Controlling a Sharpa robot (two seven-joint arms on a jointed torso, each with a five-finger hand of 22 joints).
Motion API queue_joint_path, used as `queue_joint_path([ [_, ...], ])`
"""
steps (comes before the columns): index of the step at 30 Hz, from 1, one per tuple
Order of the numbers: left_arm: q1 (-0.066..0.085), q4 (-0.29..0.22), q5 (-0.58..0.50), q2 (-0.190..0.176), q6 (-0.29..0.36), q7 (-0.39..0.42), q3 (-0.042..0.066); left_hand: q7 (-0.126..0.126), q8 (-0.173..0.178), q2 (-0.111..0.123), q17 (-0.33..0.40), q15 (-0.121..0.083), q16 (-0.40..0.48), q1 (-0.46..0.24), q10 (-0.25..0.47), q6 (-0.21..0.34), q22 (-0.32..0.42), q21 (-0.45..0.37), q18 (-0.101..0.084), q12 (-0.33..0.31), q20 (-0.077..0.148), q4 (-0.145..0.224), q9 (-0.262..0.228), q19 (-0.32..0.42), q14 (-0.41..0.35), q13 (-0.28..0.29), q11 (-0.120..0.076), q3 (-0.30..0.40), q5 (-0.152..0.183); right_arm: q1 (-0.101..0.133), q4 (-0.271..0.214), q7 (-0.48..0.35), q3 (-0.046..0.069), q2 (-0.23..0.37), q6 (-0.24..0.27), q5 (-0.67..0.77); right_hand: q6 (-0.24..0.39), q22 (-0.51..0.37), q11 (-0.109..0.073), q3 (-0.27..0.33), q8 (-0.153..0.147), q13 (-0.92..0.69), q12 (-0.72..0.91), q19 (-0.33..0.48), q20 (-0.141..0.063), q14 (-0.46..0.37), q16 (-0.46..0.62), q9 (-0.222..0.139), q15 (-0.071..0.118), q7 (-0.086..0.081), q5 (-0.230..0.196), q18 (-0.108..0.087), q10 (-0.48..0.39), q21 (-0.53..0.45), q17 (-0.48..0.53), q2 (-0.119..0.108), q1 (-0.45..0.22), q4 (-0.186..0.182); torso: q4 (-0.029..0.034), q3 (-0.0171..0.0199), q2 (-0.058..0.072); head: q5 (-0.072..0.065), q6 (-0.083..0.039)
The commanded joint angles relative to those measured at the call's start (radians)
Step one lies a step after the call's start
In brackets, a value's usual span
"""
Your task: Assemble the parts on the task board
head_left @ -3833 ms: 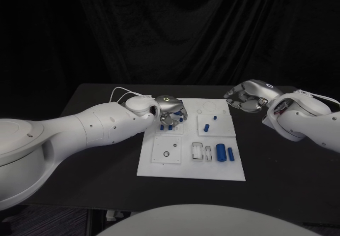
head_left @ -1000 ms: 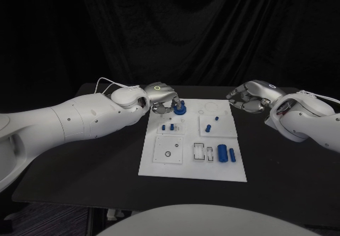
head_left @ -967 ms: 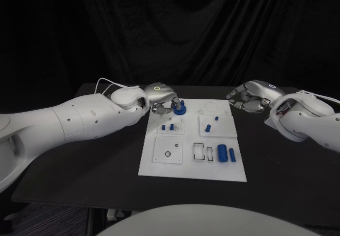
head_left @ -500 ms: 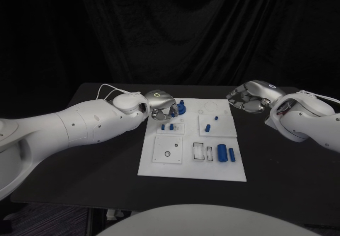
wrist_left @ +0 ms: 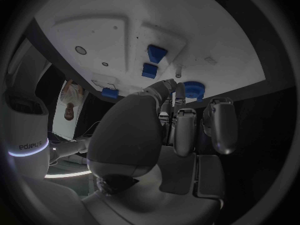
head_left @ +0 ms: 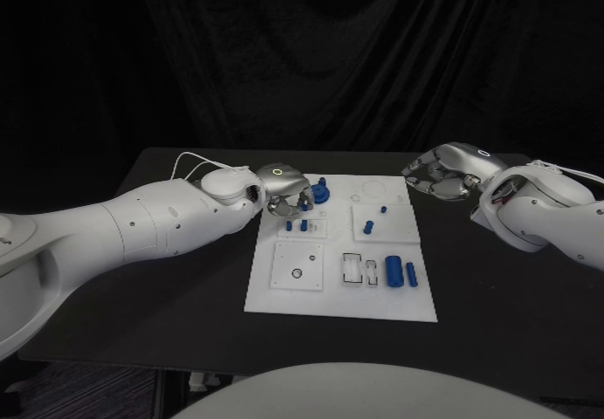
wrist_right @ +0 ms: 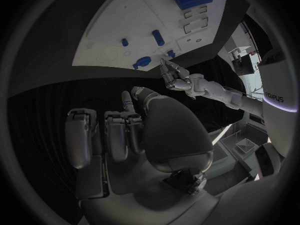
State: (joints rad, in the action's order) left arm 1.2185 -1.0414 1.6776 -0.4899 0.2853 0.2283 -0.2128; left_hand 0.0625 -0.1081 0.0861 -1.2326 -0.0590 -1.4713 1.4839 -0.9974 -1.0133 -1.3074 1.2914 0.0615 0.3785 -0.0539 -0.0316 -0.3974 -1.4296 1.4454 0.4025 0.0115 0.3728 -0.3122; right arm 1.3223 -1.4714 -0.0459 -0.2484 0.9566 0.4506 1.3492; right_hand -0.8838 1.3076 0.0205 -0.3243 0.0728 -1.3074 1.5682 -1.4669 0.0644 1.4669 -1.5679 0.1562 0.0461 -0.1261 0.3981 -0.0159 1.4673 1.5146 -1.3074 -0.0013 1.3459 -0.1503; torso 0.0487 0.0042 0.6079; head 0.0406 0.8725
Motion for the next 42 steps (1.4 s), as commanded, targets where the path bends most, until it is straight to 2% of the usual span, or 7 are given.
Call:
queue_joint_path([
  [1, -0.002, 0.001, 0.002, 0.002, -0.008, -0.003, 0.001, 0.003, -0.003, -0.001, 0.002, 0.002, 0.007, -0.002, -0.008, -0.003, -0.178, -0.005, 0.002, -0.005, 0.000, 0.003, 0.000, 0.009, -0.007, -0.001, 0.002, -0.001, 0.005, -0.002, -0.002, 0.016, 0.001, 0.002, -0.007, 0.002, -0.003, 0.240, 0.006, -0.005, -0.003, -0.263, 0.003, -0.068, 0.007, 0.104, -0.003, -0.001, -0.008, 0.000, 0.006, -0.002, 0.103, -0.006, -0.263, 0.001, -0.007, 0.001, 0.0003, 0.0002, 0.000, 0.001, 0.000],
  [6, -0.002, 0.002, 0.002, -0.001, -0.002, -0.004, 0.001, 0.004, -0.002, -0.001, 0.003, 0.003, 0.007, 0.000, -0.008, -0.003, -0.178, -0.006, 0.003, -0.008, 0.000, 0.005, 0.000, 0.009, -0.008, -0.002, 0.003, 0.000, 0.003, -0.002, -0.002, 0.017, 0.001, 0.003, -0.009, 0.002, -0.003, 0.240, 0.006, -0.005, -0.003, -0.263, 0.003, -0.068, 0.007, 0.104, -0.003, -0.001, -0.008, 0.000, 0.006, -0.002, 0.103, -0.006, -0.263, 0.001, -0.007, 0.001, 0.0010, -0.0008, 0.000, 0.002, 0.000],
  [19, -0.003, 0.004, 0.002, -0.008, -0.008, -0.009, 0.001, 0.004, -0.001, -0.001, 0.015, 0.003, 0.011, 0.002, -0.008, -0.003, -0.175, -0.015, 0.005, -0.010, -0.001, 0.007, 0.000, 0.015, -0.013, -0.003, 0.004, 0.000, 0.002, -0.002, -0.003, 0.018, 0.001, 0.005, -0.014, 0.002, -0.003, 0.240, 0.006, -0.005, -0.003, -0.263, 0.003, -0.068, 0.007, 0.104, -0.003, -0.001, -0.008, 0.000, 0.006, -0.002, 0.103, -0.006, -0.263, 0.001, -0.008, 0.001, 0.0033, -0.0003, 0.000, -0.001, 0.000],
  [42, -0.007, 0.018, 0.002, 0.000, -0.033, -0.019, 0.001, 0.004, 0.005, -0.002, 0.032, 0.006, 0.018, 0.002, -0.021, 0.002, -0.173, -0.024, 0.006, -0.013, -0.003, 0.008, 0.001, 0.020, -0.022, -0.003, 0.004, -0.002, 0.008, -0.002, -0.002, 0.023, 0.001, 0.005, -0.021, 0.002, -0.003, 0.240, 0.006, -0.007, -0.003, -0.263, 0.003, -0.068, 0.007, 0.104, -0.003, -0.001, -0.008, 0.000, 0.006, -0.002, 0.103, -0.007, -0.263, 0.002, -0.009, 0.002, -0.0009, 0.0000, -0.001, 0.002, 0.000],
])
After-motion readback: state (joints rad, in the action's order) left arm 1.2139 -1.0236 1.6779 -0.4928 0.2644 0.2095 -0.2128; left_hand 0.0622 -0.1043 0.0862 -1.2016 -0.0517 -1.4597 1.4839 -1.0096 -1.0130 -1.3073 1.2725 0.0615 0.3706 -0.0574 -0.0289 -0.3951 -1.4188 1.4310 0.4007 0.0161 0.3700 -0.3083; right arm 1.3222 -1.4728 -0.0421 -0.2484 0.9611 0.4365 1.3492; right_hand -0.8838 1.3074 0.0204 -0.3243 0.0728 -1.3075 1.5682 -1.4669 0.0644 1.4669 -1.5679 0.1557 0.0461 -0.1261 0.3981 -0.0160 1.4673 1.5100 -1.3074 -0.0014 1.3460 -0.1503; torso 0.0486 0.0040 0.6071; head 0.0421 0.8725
